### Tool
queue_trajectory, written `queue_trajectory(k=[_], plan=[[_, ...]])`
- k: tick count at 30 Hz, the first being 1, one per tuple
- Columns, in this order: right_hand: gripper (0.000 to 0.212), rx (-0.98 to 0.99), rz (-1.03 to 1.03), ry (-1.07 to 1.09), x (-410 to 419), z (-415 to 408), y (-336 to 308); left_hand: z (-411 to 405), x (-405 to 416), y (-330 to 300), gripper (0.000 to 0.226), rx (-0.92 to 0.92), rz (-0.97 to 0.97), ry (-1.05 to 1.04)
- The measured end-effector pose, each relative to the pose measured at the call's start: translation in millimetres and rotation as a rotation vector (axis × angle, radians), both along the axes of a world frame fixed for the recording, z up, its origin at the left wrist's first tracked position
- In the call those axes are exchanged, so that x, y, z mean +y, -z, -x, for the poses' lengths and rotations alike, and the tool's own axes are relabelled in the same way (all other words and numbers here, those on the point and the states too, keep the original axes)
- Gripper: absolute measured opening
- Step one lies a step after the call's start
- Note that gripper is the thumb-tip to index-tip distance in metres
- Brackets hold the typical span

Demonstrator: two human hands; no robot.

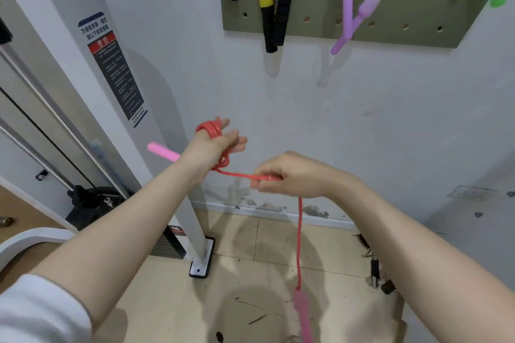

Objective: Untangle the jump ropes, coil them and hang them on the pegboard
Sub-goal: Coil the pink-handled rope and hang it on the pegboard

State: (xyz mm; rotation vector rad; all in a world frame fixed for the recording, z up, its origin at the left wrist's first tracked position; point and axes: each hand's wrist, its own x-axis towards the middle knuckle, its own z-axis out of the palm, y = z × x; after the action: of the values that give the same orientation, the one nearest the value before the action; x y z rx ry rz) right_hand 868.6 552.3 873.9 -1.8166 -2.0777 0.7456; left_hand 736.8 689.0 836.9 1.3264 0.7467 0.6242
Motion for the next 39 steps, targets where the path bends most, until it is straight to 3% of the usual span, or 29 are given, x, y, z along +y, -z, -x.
queue_trajectory(k=[3, 7, 9, 11, 14, 16, 21, 24, 27, 30, 32, 34, 35, 37, 39], plan=[[0.015, 0.294, -0.151, 0.174, 0.1, -5.4, -17.6, -4.5, -30.0, -3.3, 0.039, 0.138, -0.033, 0.311], [0.019, 0.530, -0.204, 0.234, -7.0, -13.3, -35.5, -7.9, -45.7, -14.5, 0.092, 0.171, 0.060, 0.656], [0.021, 0.642, -0.307, 0.348, -3.9, -22.7, -32.4, -9.0, -50.8, -19.5, 0.097, 0.068, 0.086, 0.930], [0.022, 0.738, -0.302, 0.423, -0.4, -29.4, -21.2, -10.0, -56.0, -27.3, 0.089, -0.110, 0.132, 1.063], [0.012, 0.765, -0.166, 0.429, 3.4, -27.9, 4.7, -13.6, -51.6, -33.2, 0.079, -0.254, 0.166, 0.902], [0.031, 0.702, -0.123, 0.438, 3.4, -25.5, 19.1, -14.4, -42.7, -31.0, 0.069, -0.260, 0.147, 0.691], [0.028, 0.539, 0.157, 0.343, -8.1, -23.9, 35.4, -13.3, -31.5, -21.5, 0.039, -0.319, 0.458, 0.222], [0.046, 0.423, 0.379, 0.232, -17.1, -18.7, 37.9, -17.2, -26.2, -17.6, 0.030, -0.308, 0.423, 0.093], [0.040, 0.331, 0.418, 0.206, -22.0, -13.1, 40.2, -20.7, -23.3, -4.8, 0.026, -0.136, 0.293, -0.036], [0.023, 0.046, 0.306, 0.057, -18.9, -7.4, 33.2, -19.8, -24.8, 11.4, 0.039, 0.126, 0.029, -0.022], [0.014, -0.086, 0.225, -0.018, -16.6, -6.3, 22.6, -18.8, -28.5, 14.7, 0.036, 0.287, -0.132, 0.110], [0.017, -0.045, 0.090, 0.004, -17.1, -7.8, 10.3, -16.1, -38.0, 11.3, 0.023, 0.465, -0.263, 0.287], [0.020, 0.020, -0.023, 0.032, -18.0, -10.5, 6.7, -14.3, -40.8, 9.6, 0.037, 0.511, -0.307, 0.351], [0.024, 0.133, -0.233, 0.106, -18.5, -18.4, 3.5, -8.4, -45.5, 6.7, 0.062, 0.452, -0.077, 0.431], [0.030, 0.202, -0.309, 0.150, -18.2, -22.6, 4.6, -2.8, -44.5, 4.3, 0.080, 0.332, 0.130, 0.552]])
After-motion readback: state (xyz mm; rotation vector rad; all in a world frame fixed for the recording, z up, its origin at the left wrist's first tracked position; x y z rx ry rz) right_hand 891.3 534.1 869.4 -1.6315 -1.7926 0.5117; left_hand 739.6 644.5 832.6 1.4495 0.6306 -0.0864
